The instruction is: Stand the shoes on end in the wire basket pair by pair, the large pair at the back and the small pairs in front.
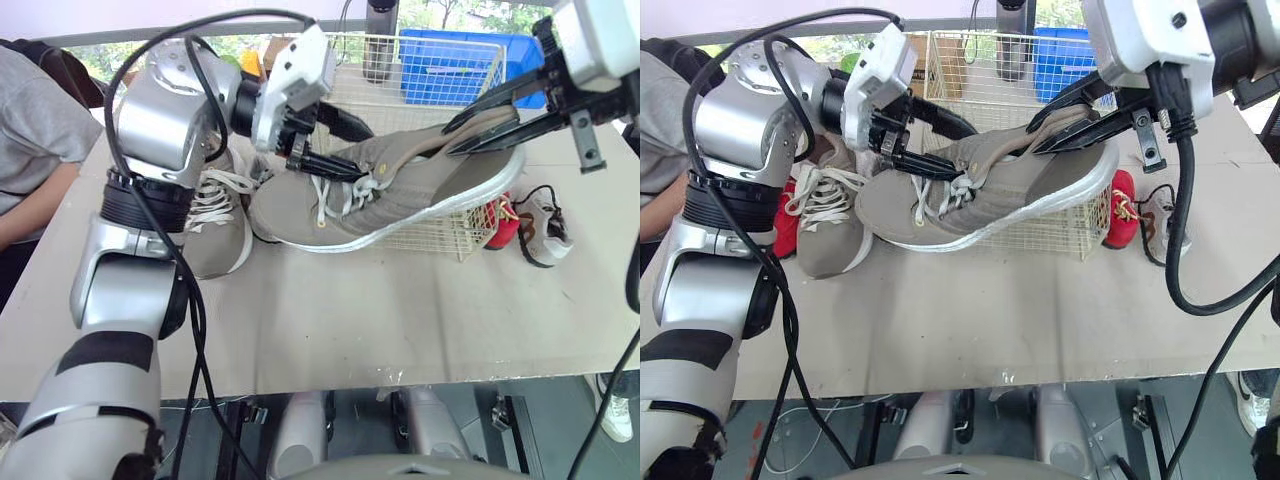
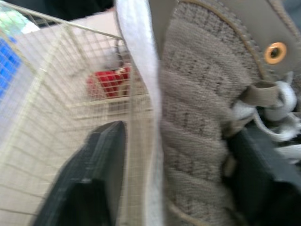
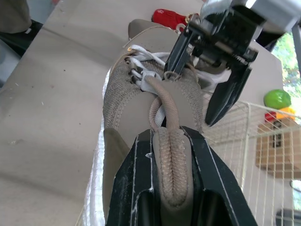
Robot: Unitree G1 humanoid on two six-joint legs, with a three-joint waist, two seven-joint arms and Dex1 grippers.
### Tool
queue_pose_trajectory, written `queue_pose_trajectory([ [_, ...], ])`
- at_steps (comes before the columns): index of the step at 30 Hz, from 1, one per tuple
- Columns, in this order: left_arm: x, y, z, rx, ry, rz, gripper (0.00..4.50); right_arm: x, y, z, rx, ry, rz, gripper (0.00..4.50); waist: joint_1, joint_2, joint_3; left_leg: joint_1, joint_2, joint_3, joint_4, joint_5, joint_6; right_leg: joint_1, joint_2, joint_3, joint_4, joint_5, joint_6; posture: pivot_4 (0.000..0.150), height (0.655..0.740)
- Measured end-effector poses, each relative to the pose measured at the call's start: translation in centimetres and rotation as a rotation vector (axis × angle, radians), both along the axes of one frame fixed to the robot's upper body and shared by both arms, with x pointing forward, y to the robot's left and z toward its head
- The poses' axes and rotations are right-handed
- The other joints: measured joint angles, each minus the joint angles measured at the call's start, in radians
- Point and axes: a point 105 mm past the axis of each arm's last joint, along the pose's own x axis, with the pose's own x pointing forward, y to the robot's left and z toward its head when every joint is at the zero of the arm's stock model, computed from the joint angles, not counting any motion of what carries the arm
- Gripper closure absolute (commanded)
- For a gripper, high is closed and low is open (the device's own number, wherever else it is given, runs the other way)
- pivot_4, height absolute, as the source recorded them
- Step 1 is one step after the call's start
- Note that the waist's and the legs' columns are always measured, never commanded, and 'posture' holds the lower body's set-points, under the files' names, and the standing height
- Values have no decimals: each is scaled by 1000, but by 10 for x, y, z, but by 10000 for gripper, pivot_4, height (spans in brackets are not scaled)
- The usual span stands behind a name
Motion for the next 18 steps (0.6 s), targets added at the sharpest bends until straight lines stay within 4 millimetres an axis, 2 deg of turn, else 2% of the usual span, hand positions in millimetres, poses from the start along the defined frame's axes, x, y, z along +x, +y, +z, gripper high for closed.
queue_pose_trajectory([
  [2,-1,1,-4,-4,49,8,37702,0,0,-3,7,10,3,45000,1,0,0,0,0,0,0,0,0,0,0,0,0,0,0,1500,7400],
  [4,-1,1,-7,-8,89,18,43618,1,-1,-5,10,19,2,45000,1,0,0,0,0,0,1,0,0,0,0,0,0,0,0,1500,7400],
  [7,-4,3,-5,-35,120,24,43953,0,-2,-5,34,15,1,45000,0,0,0,0,0,0,1,0,0,0,0,0,1,0,0,1500,7400],
  [8,-4,3,-6,-44,132,29,43953,0,-3,-6,51,17,-4,35568,0,0,0,0,0,-1,1,0,0,0,0,0,1,0,0,1500,7400],
  [9,-5,3,-7,-51,146,35,43953,1,-5,-6,83,19,-16,34152,1,0,0,0,0,-2,1,0,0,0,0,0,1,0,0,1500,7400],
  [10,-4,3,-10,-60,154,50,43954,3,-8,-4,127,4,-43,28065,1,0,0,0,0,-4,1,0,0,1,0,-1,1,0,0,1500,7400],
  [11,-2,5,-11,-73,159,65,43954,7,-11,-2,164,-17,-73,24489,1,0,0,0,0,-5,1,0,0,1,0,-1,1,0,0,1500,7400],
  [12,2,8,-12,-106,173,104,43954,17,-16,5,266,-64,-138,19105,1,0,0,0,0,-6,2,0,0,1,0,-1,1,0,0,1500,7400],
  [14,8,13,-10,-180,192,176,43956,39,-39,22,484,-113,-307,9562,1,-1,0,-1,0,-6,5,0,0,1,0,0,4,0,0,1500,7400],
  [15,11,14,-3,-241,199,203,43956,54,-63,32,632,-135,-446,4753,3,-1,0,-1,0,-7,6,0,0,1,0,-1,5,0,0,1500,7400],
  [18,11,12,11,-352,197,222,43957,56,-89,35,785,-97,-533,4075,12,-1,0,-1,-1,-6,6,0,0,2,0,-2,5,0,0,1500,7400],
])
